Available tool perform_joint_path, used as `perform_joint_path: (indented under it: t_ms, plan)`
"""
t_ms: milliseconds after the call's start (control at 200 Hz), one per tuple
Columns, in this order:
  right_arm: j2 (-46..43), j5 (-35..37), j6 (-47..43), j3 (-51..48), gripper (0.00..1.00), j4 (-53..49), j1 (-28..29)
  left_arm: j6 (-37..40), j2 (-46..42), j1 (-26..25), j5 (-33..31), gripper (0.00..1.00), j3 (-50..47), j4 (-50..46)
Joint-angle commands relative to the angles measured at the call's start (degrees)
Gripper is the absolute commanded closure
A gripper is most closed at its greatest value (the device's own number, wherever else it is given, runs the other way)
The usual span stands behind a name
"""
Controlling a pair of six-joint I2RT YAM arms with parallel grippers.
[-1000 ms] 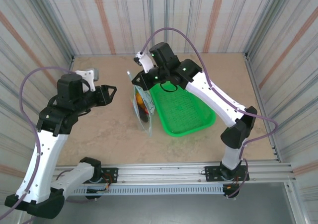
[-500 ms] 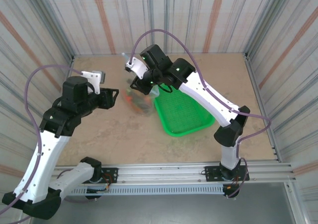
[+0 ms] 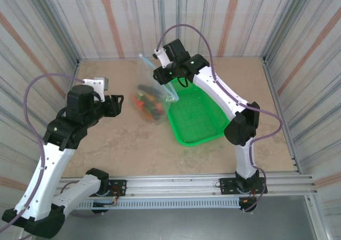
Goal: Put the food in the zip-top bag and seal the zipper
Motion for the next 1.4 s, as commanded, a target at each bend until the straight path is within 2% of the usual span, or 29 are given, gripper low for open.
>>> perform_joint_path:
  t_ms: [0,90,225,386,551,741,801,1037,1312,1398]
  plan:
    - [2.0,-8.0,3.1,3.2,0.40,-0.7,0.6,-0.8,-0.1,-0.2,2.7,0.39,-0.7,2.6]
    - [3.1,-10.7,4.1,4.2,0.47,-0.6,0.3,-0.7,0.0,0.2,2.4,0.40,-0.6,2.9]
    - [4.8,-10.1,3.8,6.3,0.61,-1.3,0.2,-1.0,-0.1,0.4,1.5,0.42,-0.2,3.4]
    - [8.2,-12.6,5.6,10.1,0.68,-1.1,-0.9,-3.4,0.0,0.4,-1.5,0.44,0.1,3.3]
    - [12.0,-12.7,5.7,17.1,0.83,-4.0,-0.8,-3.7,0.1,0.4,-2.6,0.43,0.7,2.9]
    - [10.0,-10.9,1.0,18.9,0.94,-5.1,1.4,-2.8,0.2,0.4,-3.4,0.41,0.6,2.6]
    - [9.0,-10.0,-0.4,19.1,1.00,-5.5,2.1,-3.2,0.0,0.4,-3.4,0.40,0.1,2.9]
    - [4.5,-7.3,-5.6,18.6,1.00,-6.8,4.5,-1.6,0.3,0.4,-4.6,0.38,-0.5,4.5]
    - [0.8,-6.0,-6.5,16.8,1.00,-7.2,4.6,1.7,0.3,0.4,-1.3,0.42,0.5,4.8]
    - [1.1,-6.6,-4.7,16.6,0.91,-6.8,3.7,1.7,0.1,0.4,0.5,0.42,0.3,5.0]
